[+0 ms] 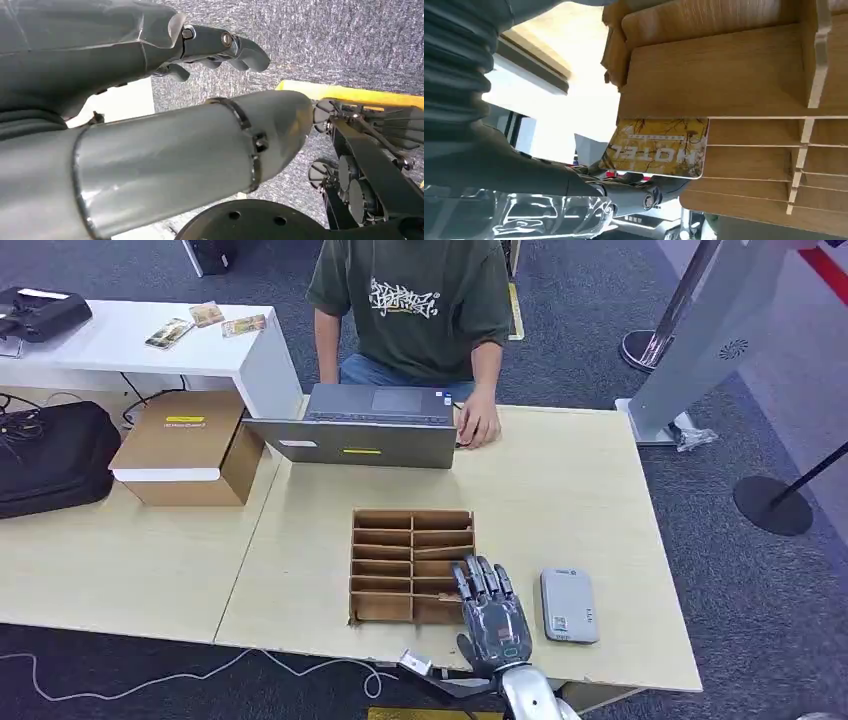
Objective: Pass the card to the sensor for recognition and then transmit it.
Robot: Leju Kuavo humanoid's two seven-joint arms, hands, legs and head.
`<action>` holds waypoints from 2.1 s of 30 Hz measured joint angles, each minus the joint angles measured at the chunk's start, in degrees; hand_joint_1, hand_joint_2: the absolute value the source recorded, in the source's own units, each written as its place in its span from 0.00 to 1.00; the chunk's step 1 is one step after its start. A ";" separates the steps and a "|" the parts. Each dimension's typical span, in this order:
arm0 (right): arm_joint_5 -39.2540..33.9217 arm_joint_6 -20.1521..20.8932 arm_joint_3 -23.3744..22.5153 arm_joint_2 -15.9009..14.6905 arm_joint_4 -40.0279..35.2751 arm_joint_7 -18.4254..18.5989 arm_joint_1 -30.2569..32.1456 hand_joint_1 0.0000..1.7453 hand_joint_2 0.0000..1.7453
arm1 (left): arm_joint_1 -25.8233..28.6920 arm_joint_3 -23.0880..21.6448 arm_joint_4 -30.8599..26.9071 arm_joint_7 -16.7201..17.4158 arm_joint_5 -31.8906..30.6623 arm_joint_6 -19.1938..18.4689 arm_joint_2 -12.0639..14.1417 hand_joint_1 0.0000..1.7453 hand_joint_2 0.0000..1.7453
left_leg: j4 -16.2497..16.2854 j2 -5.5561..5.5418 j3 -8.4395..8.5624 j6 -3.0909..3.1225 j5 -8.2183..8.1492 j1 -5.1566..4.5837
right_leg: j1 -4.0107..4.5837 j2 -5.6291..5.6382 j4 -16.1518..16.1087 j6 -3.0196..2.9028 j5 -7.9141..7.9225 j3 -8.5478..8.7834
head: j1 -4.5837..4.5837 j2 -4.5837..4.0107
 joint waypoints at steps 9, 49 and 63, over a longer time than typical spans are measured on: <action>0.00 0.35 1.44 -1.53 -0.94 4.59 -1.44 0.00 1.00 | 0.01 -0.11 0.00 -0.09 0.02 -0.02 0.17 0.00 0.00 | 0.00 0.00 0.00 0.00 0.00 -0.01 | -0.01 0.00 0.00 0.00 0.01 0.01 | 0.00 0.00; 0.00 3.72 1.81 -3.15 -6.71 -0.53 -0.51 0.00 1.00 | 0.01 -0.96 0.00 -0.33 -0.26 -0.02 0.13 0.00 0.00 | 0.00 0.00 0.01 0.00 0.00 0.00 | 0.00 0.00 0.00 0.00 0.01 0.00 | 0.00 0.00; 0.00 3.08 0.76 -2.10 -6.05 -1.79 -0.42 0.00 1.00 | 0.02 -1.01 0.00 -0.31 0.02 0.13 0.20 0.00 0.00 | 0.00 0.00 0.01 0.00 0.00 0.00 | 0.00 0.00 0.00 0.00 0.01 0.01 | 0.00 0.00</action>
